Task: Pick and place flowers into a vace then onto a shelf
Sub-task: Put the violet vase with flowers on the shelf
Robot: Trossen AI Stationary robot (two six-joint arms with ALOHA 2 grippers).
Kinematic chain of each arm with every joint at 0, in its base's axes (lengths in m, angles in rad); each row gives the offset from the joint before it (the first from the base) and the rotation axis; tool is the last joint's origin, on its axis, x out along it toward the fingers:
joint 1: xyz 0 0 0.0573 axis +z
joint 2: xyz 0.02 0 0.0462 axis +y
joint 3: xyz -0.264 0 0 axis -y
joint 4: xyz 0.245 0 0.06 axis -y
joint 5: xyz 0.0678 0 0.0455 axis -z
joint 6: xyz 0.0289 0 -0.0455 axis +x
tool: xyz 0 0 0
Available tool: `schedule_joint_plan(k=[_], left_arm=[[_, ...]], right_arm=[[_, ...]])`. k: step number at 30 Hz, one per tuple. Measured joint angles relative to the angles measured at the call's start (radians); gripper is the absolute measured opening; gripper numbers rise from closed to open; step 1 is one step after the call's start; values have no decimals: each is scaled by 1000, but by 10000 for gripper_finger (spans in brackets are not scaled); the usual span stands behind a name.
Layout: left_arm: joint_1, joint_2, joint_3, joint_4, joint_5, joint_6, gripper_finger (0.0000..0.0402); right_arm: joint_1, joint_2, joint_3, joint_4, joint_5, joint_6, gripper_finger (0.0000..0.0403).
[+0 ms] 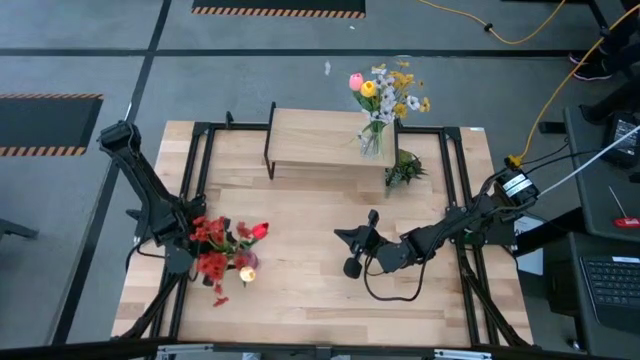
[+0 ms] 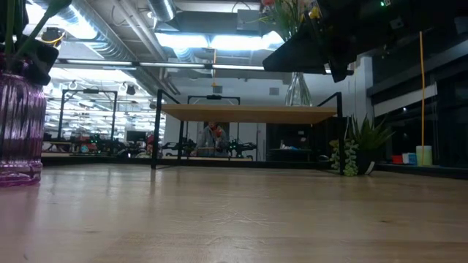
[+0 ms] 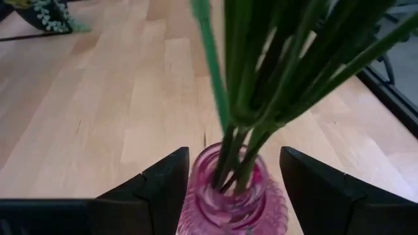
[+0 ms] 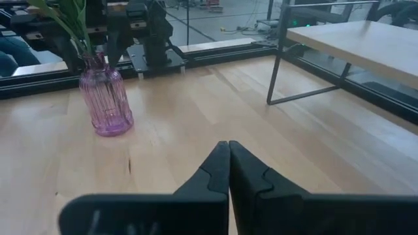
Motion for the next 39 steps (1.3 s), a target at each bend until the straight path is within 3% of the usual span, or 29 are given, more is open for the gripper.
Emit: schedule_joint_plan(k=[7, 15, 29, 39], left_arm=[[-1, 1, 0, 12, 19, 0, 207], [-1, 29, 3, 27, 15, -17, 123], [4, -45, 13, -1, -22, -4, 123], [138, -130, 106, -4, -37, 156, 123]], right_arm=[[0, 0, 0, 0, -8, 0, 2], [0, 0, 0, 0, -19, 0, 6], [0, 0, 0, 0, -19, 0, 6], [0, 0, 0, 39, -23, -7, 6]])
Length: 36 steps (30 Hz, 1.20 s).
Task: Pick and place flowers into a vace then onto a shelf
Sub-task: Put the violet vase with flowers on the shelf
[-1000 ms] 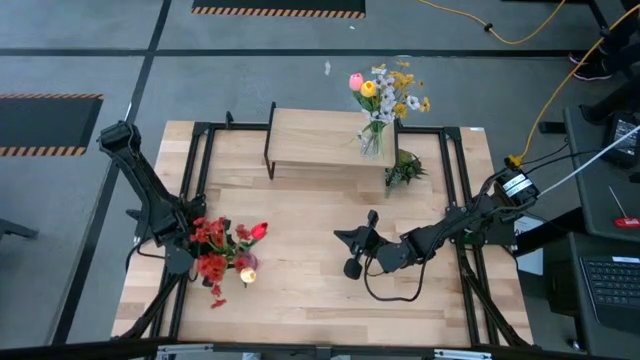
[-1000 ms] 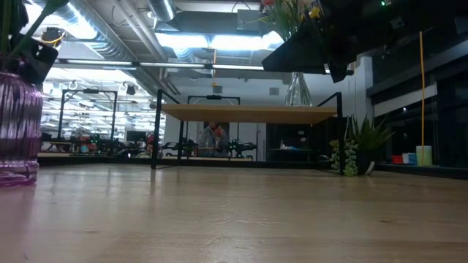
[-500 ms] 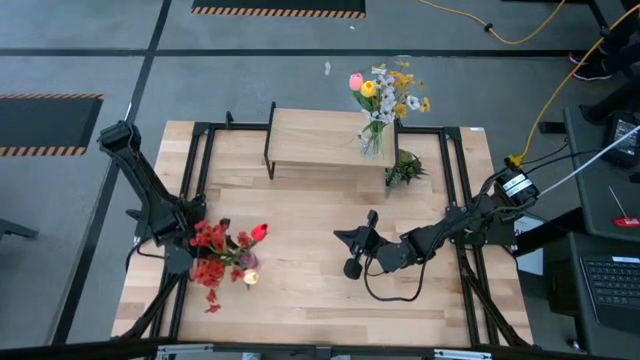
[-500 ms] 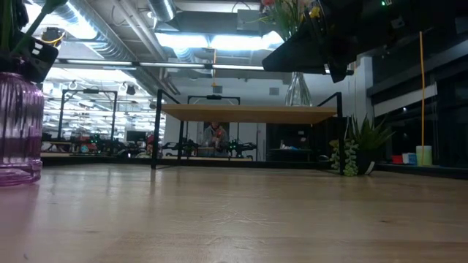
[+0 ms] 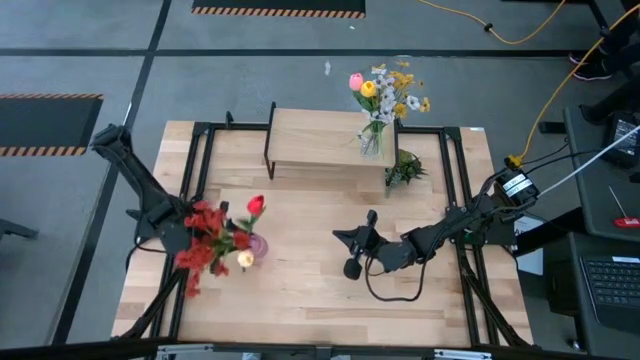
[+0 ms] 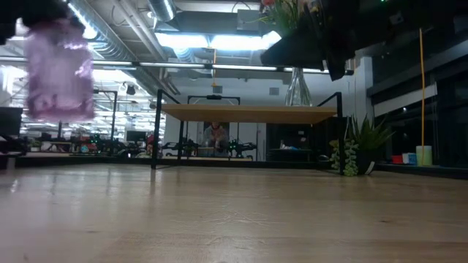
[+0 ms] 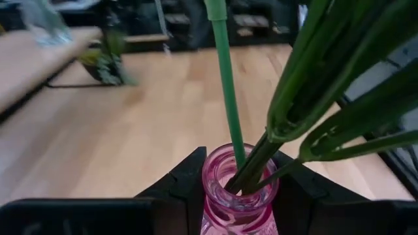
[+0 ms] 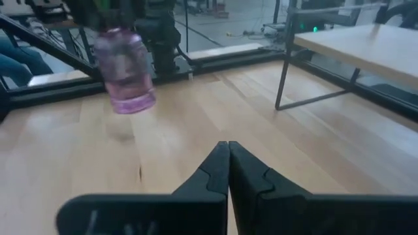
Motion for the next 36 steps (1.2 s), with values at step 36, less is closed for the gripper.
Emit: schedule_joint_plan(k=[36], left_arm=[[1105, 327, 519, -6, 659, 343, 123]], right_arm=[[-27, -1, 0, 4, 0, -128, 6]])
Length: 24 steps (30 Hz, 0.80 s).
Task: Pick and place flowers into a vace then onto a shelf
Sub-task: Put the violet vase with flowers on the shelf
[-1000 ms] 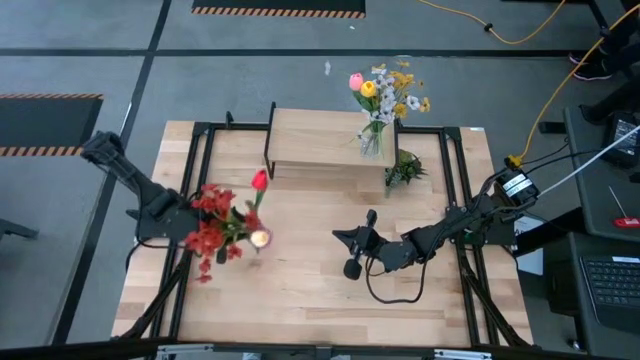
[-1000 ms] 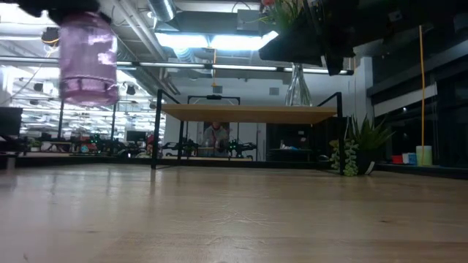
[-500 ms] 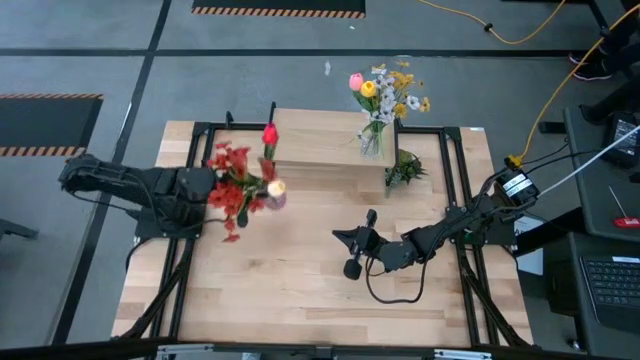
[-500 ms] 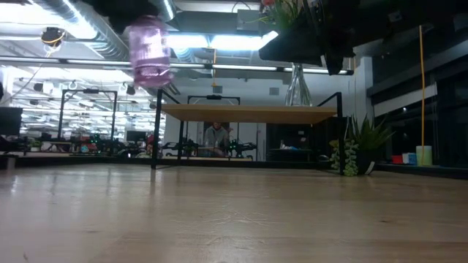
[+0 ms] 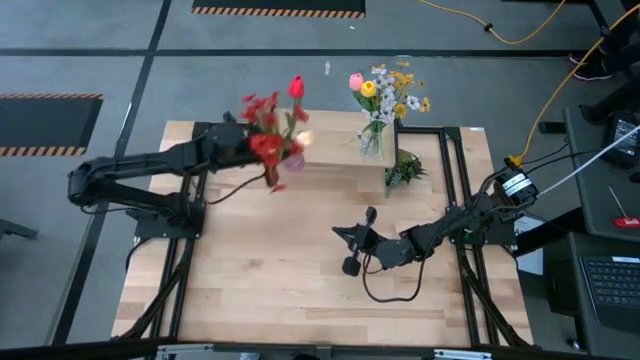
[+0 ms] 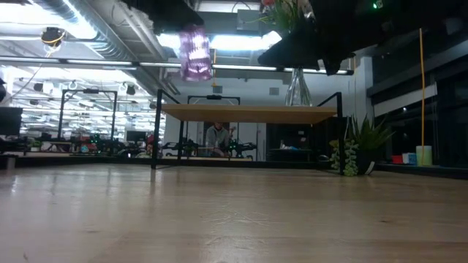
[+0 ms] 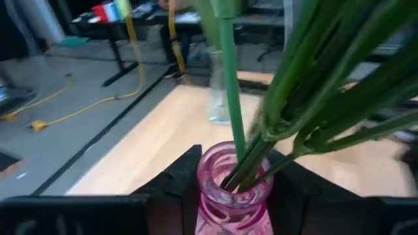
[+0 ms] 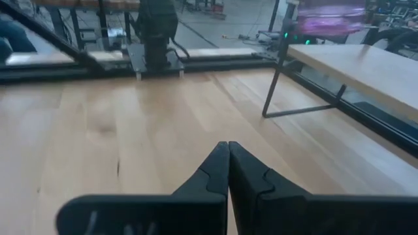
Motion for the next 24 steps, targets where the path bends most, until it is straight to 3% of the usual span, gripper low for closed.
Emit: schedule_joint_plan(k=[4, 11, 24], left_arm=[[87, 84, 64, 0, 21, 23, 123], [207, 220, 168, -2, 164, 15, 123], [318, 249, 183, -1, 201, 15, 123]], right_arm=[[0, 0, 0, -31, 0, 0, 6], [-8, 0, 0, -42, 0, 1, 6], [-8, 0, 0, -65, 0, 30, 6]])
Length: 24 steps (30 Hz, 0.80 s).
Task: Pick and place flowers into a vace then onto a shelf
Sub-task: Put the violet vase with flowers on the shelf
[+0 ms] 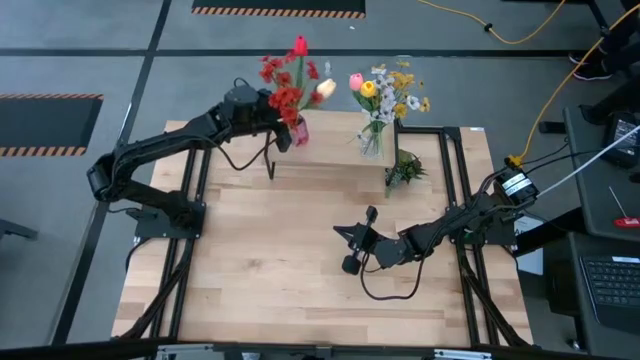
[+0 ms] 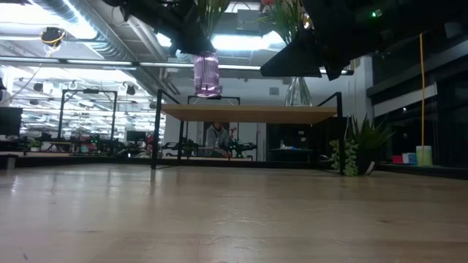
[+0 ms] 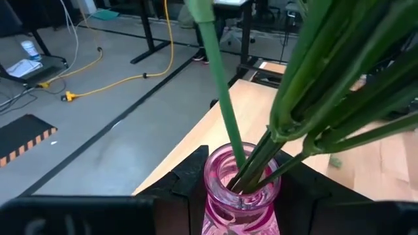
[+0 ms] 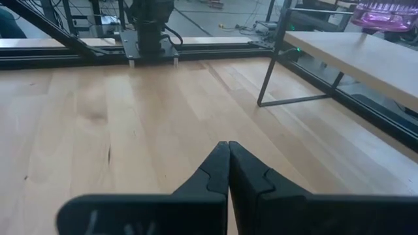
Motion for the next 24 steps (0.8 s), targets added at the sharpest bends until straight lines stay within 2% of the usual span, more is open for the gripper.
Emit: schedule_joint_plan(k=[12, 24], left_arm=[[77, 31, 0, 5, 19, -17, 123], [83, 92, 0, 20, 37, -25, 123]], right_arm=[[-16, 0, 0, 6, 0, 0, 6], [-27, 0, 0, 6, 0, 0, 6]])
